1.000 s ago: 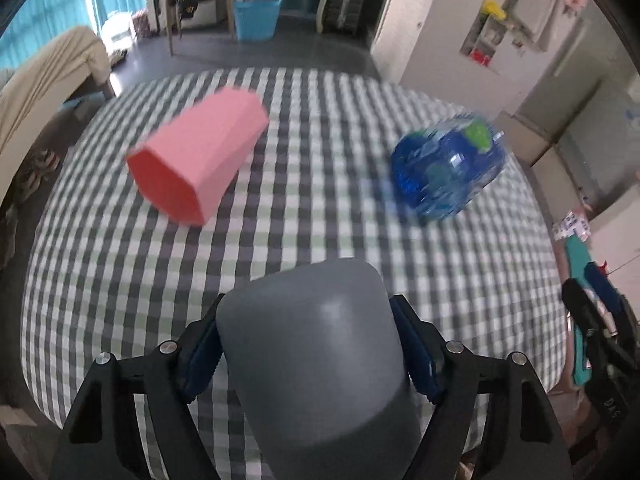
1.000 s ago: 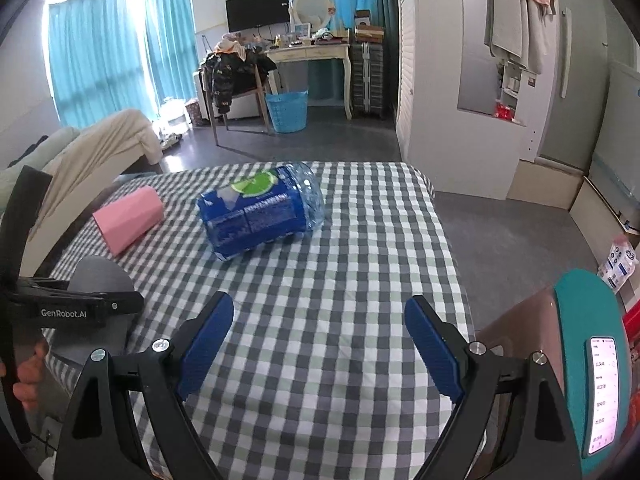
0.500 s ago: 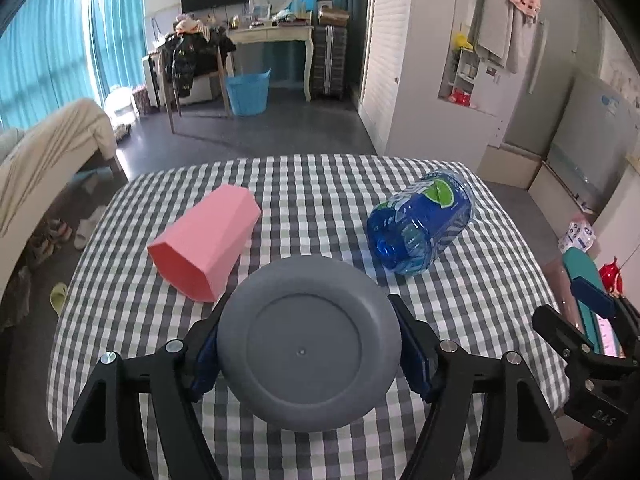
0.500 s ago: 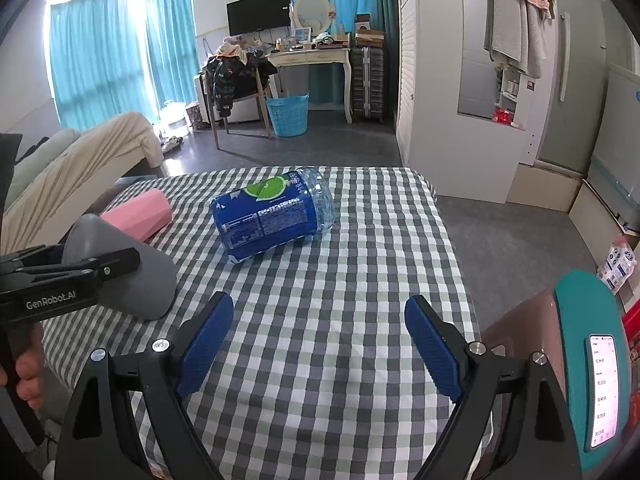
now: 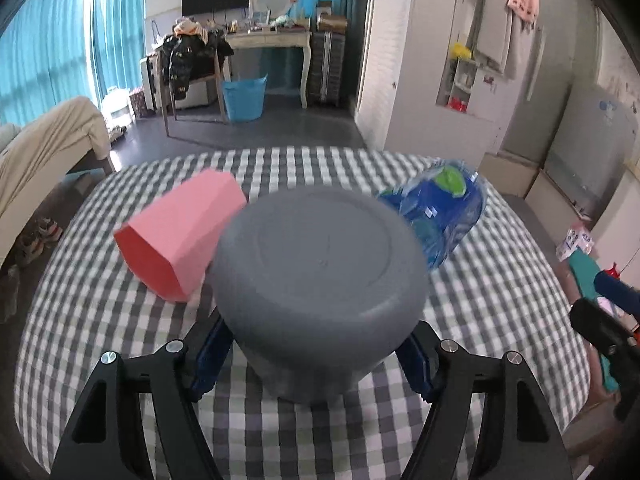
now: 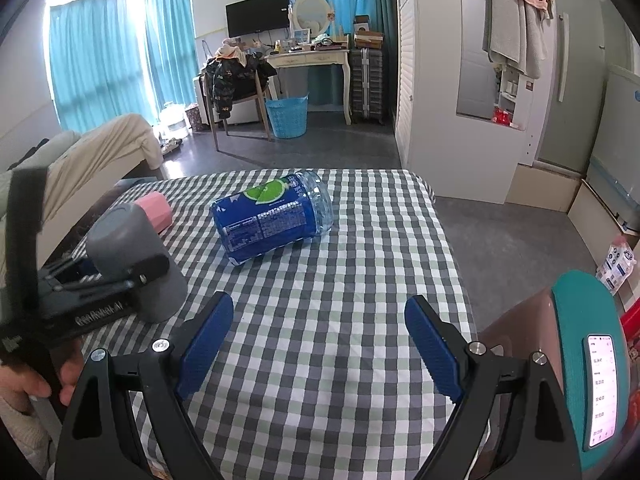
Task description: Flip cup upside down
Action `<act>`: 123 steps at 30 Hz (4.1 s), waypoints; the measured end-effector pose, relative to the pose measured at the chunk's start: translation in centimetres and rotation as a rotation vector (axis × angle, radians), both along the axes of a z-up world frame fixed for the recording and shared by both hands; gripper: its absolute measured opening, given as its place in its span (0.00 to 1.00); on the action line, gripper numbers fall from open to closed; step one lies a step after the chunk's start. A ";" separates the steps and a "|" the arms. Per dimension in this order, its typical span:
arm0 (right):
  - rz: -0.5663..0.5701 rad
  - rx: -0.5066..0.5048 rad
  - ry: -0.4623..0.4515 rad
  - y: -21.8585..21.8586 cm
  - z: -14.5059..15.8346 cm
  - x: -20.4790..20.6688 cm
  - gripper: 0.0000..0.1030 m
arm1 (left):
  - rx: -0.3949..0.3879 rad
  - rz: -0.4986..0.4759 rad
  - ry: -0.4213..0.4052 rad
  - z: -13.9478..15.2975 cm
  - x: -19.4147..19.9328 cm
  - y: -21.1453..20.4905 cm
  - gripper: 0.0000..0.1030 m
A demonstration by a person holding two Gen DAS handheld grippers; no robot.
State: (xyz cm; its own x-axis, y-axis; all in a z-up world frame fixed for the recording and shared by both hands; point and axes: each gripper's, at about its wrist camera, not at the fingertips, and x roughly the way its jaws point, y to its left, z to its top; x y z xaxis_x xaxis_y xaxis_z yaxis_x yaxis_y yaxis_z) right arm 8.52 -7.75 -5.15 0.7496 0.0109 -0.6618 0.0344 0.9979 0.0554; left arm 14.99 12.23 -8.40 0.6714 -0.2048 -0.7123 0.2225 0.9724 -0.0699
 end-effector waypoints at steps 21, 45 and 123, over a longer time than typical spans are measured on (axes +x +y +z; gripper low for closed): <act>-0.012 -0.001 0.001 0.0 0.0 0.1 0.85 | -0.004 -0.061 -0.028 -1.0 -1.1 -3.1 0.73; -0.008 -0.073 -0.129 4.5 5.6 -7.3 0.85 | -0.156 -0.060 -0.164 4.2 -9.3 3.8 0.78; -0.016 -0.046 -0.271 8.5 3.2 -12.6 1.00 | -0.046 0.127 -0.402 4.8 -18.2 11.2 0.97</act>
State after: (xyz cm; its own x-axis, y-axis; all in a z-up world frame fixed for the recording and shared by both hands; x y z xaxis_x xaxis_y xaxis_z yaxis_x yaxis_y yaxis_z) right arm -4.05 0.71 -2.00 0.8992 -0.0276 -0.4368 0.0399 0.9990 0.0191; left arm -3.24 23.46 -3.57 0.9156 -0.1281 -0.3811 0.1198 0.9918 -0.0456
